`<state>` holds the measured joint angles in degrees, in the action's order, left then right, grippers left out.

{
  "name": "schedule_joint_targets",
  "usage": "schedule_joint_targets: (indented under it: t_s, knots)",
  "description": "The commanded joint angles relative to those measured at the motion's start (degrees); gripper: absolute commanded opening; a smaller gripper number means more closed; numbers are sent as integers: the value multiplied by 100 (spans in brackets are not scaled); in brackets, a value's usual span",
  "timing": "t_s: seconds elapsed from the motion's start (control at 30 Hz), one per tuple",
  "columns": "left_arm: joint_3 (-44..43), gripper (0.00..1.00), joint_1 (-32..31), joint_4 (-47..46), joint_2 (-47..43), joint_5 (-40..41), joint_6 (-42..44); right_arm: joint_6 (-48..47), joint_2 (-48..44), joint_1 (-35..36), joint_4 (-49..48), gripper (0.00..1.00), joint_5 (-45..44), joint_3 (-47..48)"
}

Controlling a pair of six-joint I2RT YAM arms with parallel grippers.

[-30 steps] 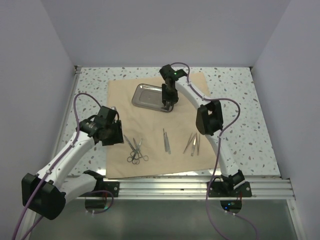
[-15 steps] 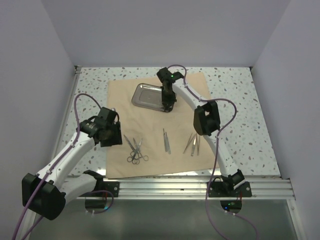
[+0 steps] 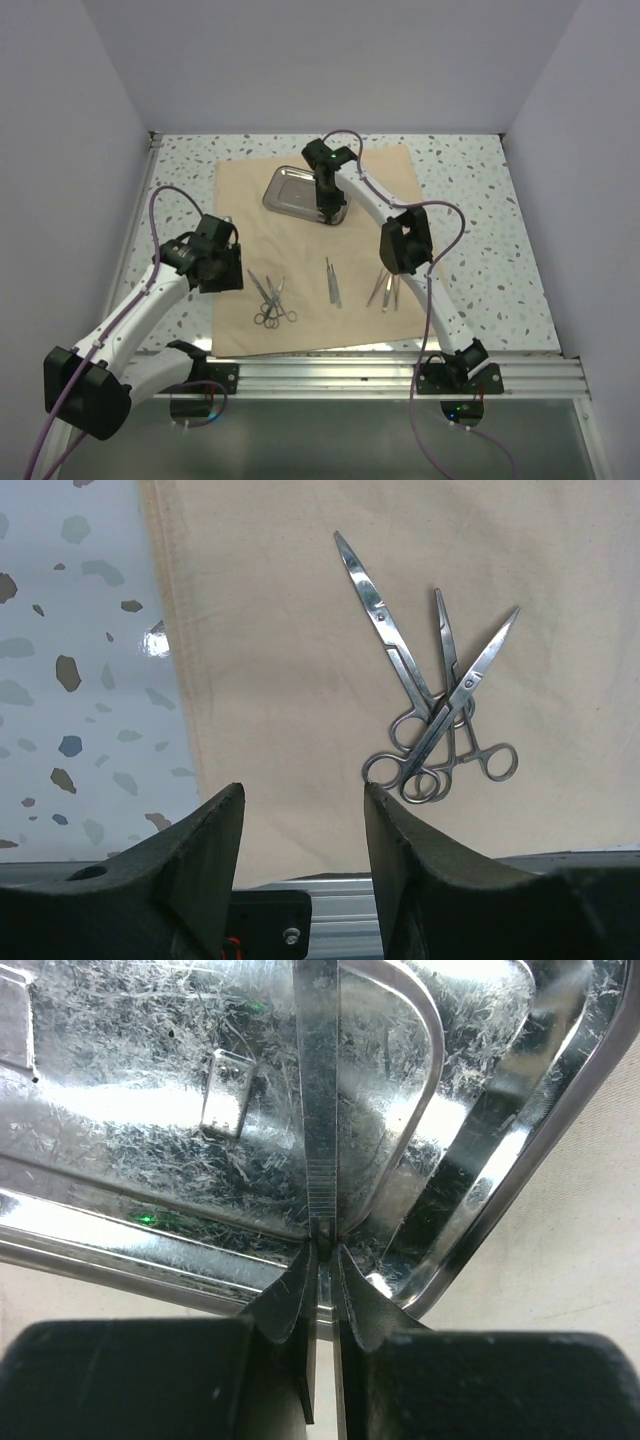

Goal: Open and lay out the surgical kit
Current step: Pick up the medical item from the container.

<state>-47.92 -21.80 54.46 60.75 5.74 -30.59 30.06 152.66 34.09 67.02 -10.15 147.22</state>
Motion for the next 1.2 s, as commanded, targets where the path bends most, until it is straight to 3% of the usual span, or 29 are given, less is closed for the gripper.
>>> schedule_joint_targets:
  t_s: [0.0,0.5,0.87,1.0,1.17]
  knots:
    - [37,55,36,-111,-81,-29,158,201,599,195,355,0,268,-158]
    - [-33,55,44,-198,-46,-196,158,553,-895,-86,21,0,778,18]
    - [-279,54,44,-207,33,-275,123,518,-1880,-121,100,0,725,-702]
    - [-314,54,44,-277,77,-301,132,518,-2573,-95,-13,0,795,-1588]
    - [-498,54,44,-453,349,-249,158,693,-4143,203,-514,0,944,-3978]
